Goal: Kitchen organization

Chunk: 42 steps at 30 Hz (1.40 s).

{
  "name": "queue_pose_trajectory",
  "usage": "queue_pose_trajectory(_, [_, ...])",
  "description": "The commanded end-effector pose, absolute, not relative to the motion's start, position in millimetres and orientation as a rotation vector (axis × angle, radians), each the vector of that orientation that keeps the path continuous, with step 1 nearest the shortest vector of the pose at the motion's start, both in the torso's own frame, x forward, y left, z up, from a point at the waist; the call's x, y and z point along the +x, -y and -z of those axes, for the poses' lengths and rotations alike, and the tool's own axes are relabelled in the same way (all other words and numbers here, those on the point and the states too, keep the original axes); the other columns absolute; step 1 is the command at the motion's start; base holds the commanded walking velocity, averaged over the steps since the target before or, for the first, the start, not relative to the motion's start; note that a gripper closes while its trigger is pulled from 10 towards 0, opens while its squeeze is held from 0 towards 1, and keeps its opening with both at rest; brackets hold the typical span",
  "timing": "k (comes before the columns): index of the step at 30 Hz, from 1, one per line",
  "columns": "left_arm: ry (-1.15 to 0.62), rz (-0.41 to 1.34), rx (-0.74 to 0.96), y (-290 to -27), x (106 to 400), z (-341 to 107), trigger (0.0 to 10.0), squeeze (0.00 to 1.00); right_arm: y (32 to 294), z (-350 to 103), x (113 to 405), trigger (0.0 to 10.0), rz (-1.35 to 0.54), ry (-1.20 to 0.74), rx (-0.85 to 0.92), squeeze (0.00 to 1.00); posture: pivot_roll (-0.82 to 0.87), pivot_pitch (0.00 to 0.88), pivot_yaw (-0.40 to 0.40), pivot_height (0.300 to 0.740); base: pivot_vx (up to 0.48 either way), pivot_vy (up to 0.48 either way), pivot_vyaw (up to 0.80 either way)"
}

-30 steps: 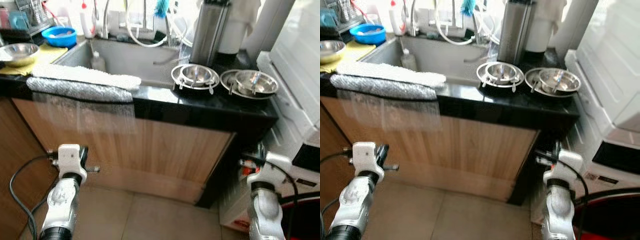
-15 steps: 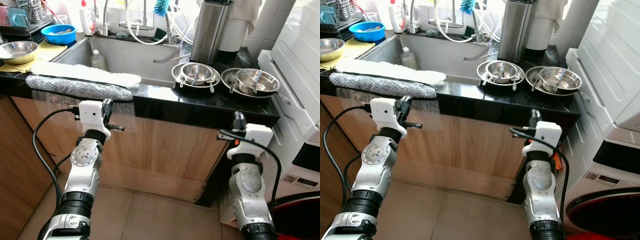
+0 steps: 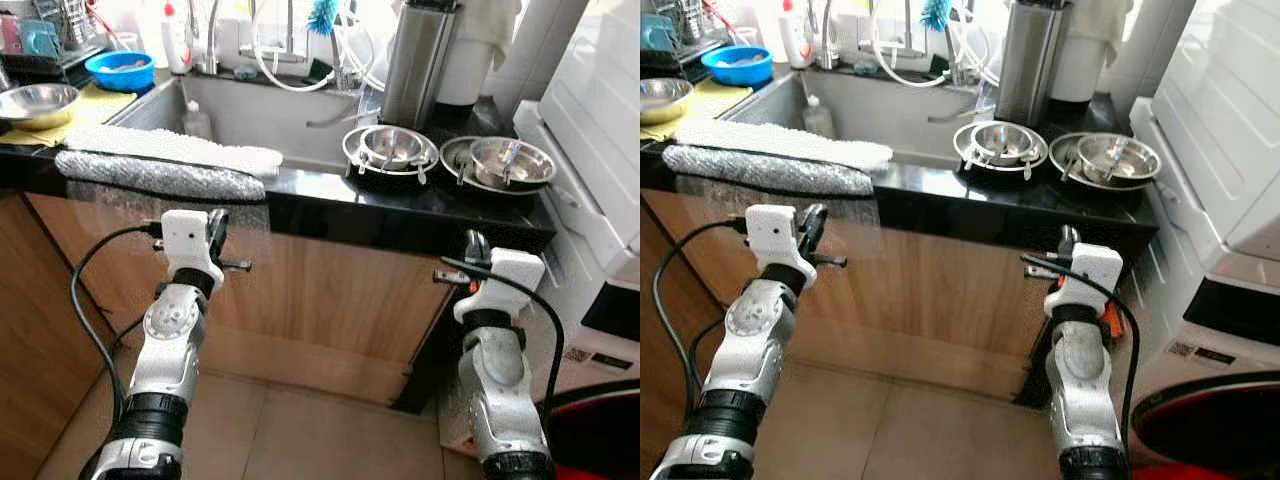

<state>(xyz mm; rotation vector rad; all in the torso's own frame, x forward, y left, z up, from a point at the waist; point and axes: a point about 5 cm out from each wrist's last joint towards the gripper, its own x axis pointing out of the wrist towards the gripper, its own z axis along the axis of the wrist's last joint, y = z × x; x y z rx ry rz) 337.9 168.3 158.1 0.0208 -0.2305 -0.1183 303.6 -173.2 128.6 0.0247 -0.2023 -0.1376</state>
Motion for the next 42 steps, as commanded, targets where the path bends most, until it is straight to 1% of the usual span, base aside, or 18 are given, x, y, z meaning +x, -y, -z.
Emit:
queue_pose_trajectory(1, [0.261,0.132,0.010,-165.2,338.9,-168.0,10.0,0.00,174.0,-131.4,304.1,10.0,0.147,0.198,0.040,0.00,-0.05,0.000,-0.057,0.740,0.000,0.000,0.00])
queue_pose_trajectory(24, [0.253,0.141,0.005,-164.5,340.5,-173.4,10.0,0.00,168.4,-130.7,303.8,10.0,0.145,0.175,0.068,0.00,-0.04,0.000,-0.049,0.740,0.000,0.000,-0.74])
queue_pose_trajectory(31, [0.244,0.139,-0.007,-164.4,341.1,-173.5,10.0,0.00,165.7,-134.9,304.7,10.0,0.133,0.200,0.069,0.00,-0.04,0.000,-0.048,0.740,0.000,0.000,0.00])
queue_pose_trajectory(38, [0.231,0.132,0.001,-166.7,341.7,-173.4,10.0,0.00,162.1,-134.6,308.0,10.0,0.131,0.187,0.088,0.00,-0.04,0.000,-0.049,0.740,0.000,0.325,0.00])
queue_pose_trajectory(42, [0.228,0.133,0.004,-167.0,341.7,-173.4,10.0,0.00,161.1,-135.8,308.6,10.0,0.131,0.193,0.106,0.00,-0.04,0.000,-0.048,0.740,0.000,0.326,-0.75])
